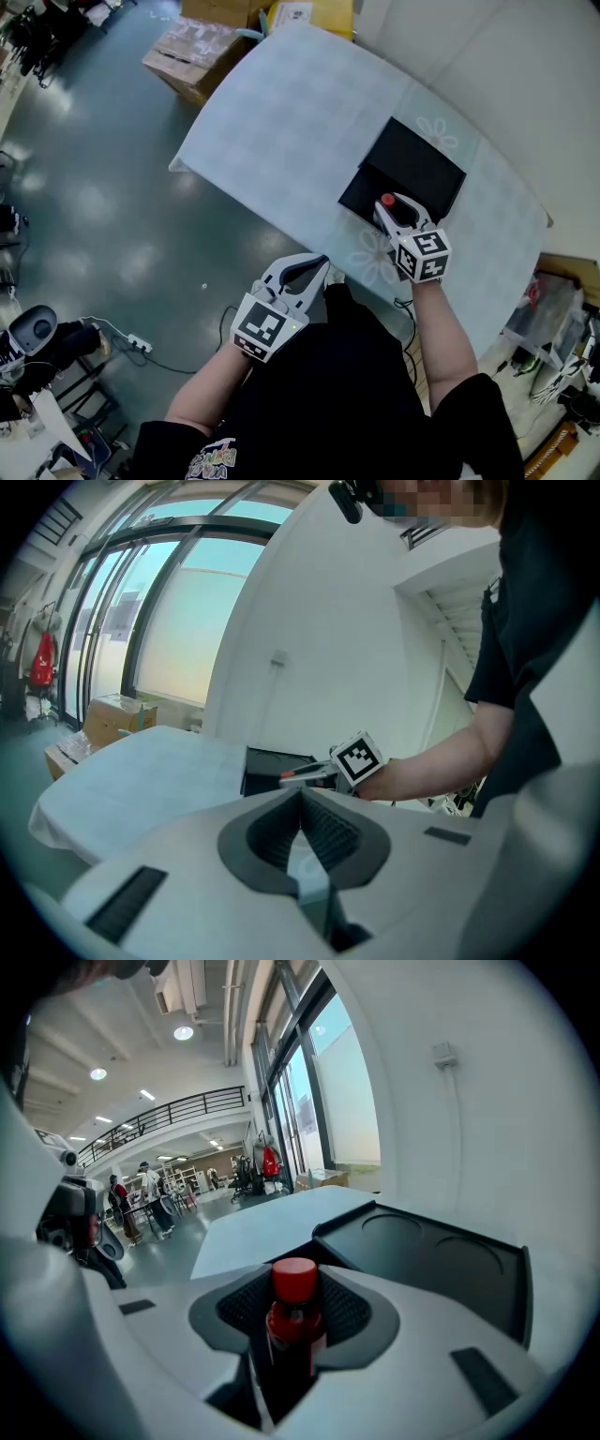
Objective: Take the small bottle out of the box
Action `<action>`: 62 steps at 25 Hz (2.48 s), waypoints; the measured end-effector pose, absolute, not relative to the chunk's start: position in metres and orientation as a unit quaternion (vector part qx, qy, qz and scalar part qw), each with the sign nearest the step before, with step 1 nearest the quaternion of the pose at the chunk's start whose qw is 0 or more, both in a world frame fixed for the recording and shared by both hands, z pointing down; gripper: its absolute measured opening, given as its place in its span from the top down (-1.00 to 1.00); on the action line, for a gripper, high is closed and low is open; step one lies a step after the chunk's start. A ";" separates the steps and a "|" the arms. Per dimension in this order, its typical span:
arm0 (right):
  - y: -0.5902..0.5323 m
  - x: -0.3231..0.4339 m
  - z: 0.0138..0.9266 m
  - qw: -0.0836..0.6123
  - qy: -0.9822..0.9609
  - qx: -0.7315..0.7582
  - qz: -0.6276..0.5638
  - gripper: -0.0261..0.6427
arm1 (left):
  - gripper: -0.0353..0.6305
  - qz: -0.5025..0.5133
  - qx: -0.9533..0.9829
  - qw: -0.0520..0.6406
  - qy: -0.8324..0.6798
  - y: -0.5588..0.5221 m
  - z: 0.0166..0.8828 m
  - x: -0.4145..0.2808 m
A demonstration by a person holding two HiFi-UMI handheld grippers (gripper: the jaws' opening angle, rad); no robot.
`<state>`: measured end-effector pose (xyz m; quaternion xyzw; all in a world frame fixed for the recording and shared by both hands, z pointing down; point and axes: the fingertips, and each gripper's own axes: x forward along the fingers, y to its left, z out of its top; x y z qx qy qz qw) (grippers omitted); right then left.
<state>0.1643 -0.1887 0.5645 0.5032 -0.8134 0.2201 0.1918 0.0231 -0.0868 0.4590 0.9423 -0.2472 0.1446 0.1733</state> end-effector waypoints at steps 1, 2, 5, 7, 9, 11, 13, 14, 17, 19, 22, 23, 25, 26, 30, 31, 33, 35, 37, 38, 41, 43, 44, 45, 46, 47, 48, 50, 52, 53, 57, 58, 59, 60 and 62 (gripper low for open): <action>-0.190 0.164 0.560 0.186 -0.813 0.507 0.215 0.43 | 0.81 0.145 0.943 0.172 -0.247 -0.086 0.458 0.022; -0.191 0.164 0.555 0.180 -0.814 0.511 0.210 0.43 | 0.81 0.144 0.943 0.171 -0.247 -0.086 0.457 0.021; -0.192 0.161 0.534 0.162 -0.817 0.519 0.192 0.43 | 0.81 0.141 0.944 0.166 -0.246 -0.085 0.453 0.017; -0.191 0.157 0.518 0.150 -0.820 0.522 0.180 0.43 | 0.81 0.138 0.946 0.161 -0.246 -0.084 0.449 0.014; -0.187 0.153 0.500 0.136 -0.823 0.525 0.169 0.43 | 0.81 0.133 0.947 0.157 -0.246 -0.084 0.444 0.011; -0.183 0.149 0.483 0.121 -0.825 0.528 0.159 0.43 | 0.81 0.128 0.948 0.153 -0.247 -0.083 0.440 0.007; -0.177 0.142 0.467 0.108 -0.828 0.530 0.150 0.43 | 0.81 0.120 0.949 0.152 -0.247 -0.083 0.434 0.002; -0.173 0.139 0.458 0.102 -0.829 0.531 0.145 0.43 | 0.81 0.116 0.950 0.152 -0.248 -0.082 0.431 -0.001; -0.160 0.125 0.436 0.088 -0.832 0.532 0.128 0.43 | 0.81 0.105 0.951 0.146 -0.250 -0.079 0.423 -0.012; -0.151 0.116 0.422 0.079 -0.834 0.533 0.118 0.43 | 0.81 0.098 0.952 0.144 -0.251 -0.077 0.418 -0.021; -0.135 0.101 0.406 0.070 -0.834 0.537 0.108 0.43 | 0.81 0.091 0.955 0.140 -0.247 -0.073 0.411 -0.033; -0.129 0.096 0.403 0.068 -0.833 0.539 0.106 0.43 | 0.81 0.089 0.956 0.138 -0.245 -0.070 0.409 -0.037; -0.115 0.089 0.399 0.064 -0.830 0.545 0.104 0.43 | 0.81 0.086 0.958 0.135 -0.238 -0.064 0.407 -0.044; -0.107 0.085 0.398 0.063 -0.827 0.548 0.105 0.43 | 0.81 0.085 0.959 0.134 -0.234 -0.061 0.406 -0.047; -0.078 0.072 0.403 0.061 -0.816 0.564 0.110 0.43 | 0.81 0.089 0.965 0.129 -0.211 -0.045 0.407 -0.059; -0.070 0.069 0.404 0.060 -0.813 0.569 0.111 0.43 | 0.81 0.091 0.967 0.127 -0.204 -0.040 0.408 -0.061; -0.053 0.064 0.406 0.058 -0.805 0.579 0.113 0.43 | 0.81 0.095 0.970 0.123 -0.187 -0.031 0.410 -0.064; -0.038 0.061 0.408 0.056 -0.797 0.590 0.117 0.43 | 0.81 0.098 0.973 0.122 -0.172 -0.024 0.411 -0.064; -0.025 0.059 0.410 0.057 -0.791 0.596 0.123 0.43 | 0.81 0.097 0.974 0.125 -0.163 -0.019 0.410 -0.063; -0.018 0.058 0.411 0.057 -0.789 0.599 0.127 0.43 | 0.81 0.096 0.974 0.128 -0.160 -0.016 0.409 -0.062; -0.001 0.061 0.410 0.056 -0.781 0.608 0.132 0.43 | 0.81 0.096 0.975 0.132 -0.148 -0.008 0.408 -0.055; 0.008 0.063 0.407 0.056 -0.776 0.614 0.132 0.43 | 0.81 0.095 0.977 0.133 -0.139 -0.002 0.408 -0.051; 0.013 0.063 0.406 0.056 -0.774 0.616 0.132 0.43 | 0.81 0.095 0.977 0.133 -0.134 0.001 0.407 -0.048; 0.017 0.064 0.404 0.056 -0.773 0.618 0.130 0.43 | 0.81 0.095 0.978 0.133 -0.130 0.004 0.407 -0.046; 0.022 0.065 0.402 0.057 -0.773 0.619 0.129 0.43 | 0.81 0.094 0.979 0.132 -0.125 0.008 0.406 -0.042; 0.026 0.067 0.400 0.057 -0.773 0.619 0.127 0.43 | 0.81 0.094 0.980 0.130 -0.121 0.011 0.405 -0.038; 0.029 0.069 0.399 0.058 -0.772 0.620 0.126 0.43 | 0.81 0.094 0.980 0.129 -0.118 0.014 0.404 -0.034; 0.037 0.073 0.399 0.057 -0.772 0.620 0.126 0.43 | 0.81 0.093 0.981 0.127 -0.114 0.020 0.404 -0.027; 0.044 0.076 0.398 0.055 -0.773 0.619 0.126 0.43 | 0.81 0.093 0.981 0.125 -0.113 0.025 0.403 -0.020; 0.048 0.078 0.398 0.053 -0.774 0.618 0.126 0.43 | 0.81 0.093 0.981 0.124 -0.113 0.028 0.403 -0.018; 0.062 0.085 0.398 0.051 -0.782 0.608 0.128 0.43 | 0.81 0.092 0.981 0.122 -0.121 0.040 0.400 -0.006; 0.065 0.087 0.398 0.050 -0.785 0.605 0.128 0.43 | 0.81 0.093 0.981 0.121 -0.124 0.043 0.399 -0.002; 0.068 0.090 0.398 0.050 -0.787 0.601 0.128 0.43 | 0.81 0.094 0.980 0.120 -0.127 0.046 0.399 0.002; 0.071 0.092 0.399 0.050 -0.790 0.597 0.129 0.43 | 0.81 0.094 0.980 0.120 -0.129 0.050 0.399 0.006; 0.076 0.097 0.400 0.049 -0.797 0.588 0.131 0.43 | 0.81 0.095 0.979 0.117 -0.135 0.057 0.399 0.012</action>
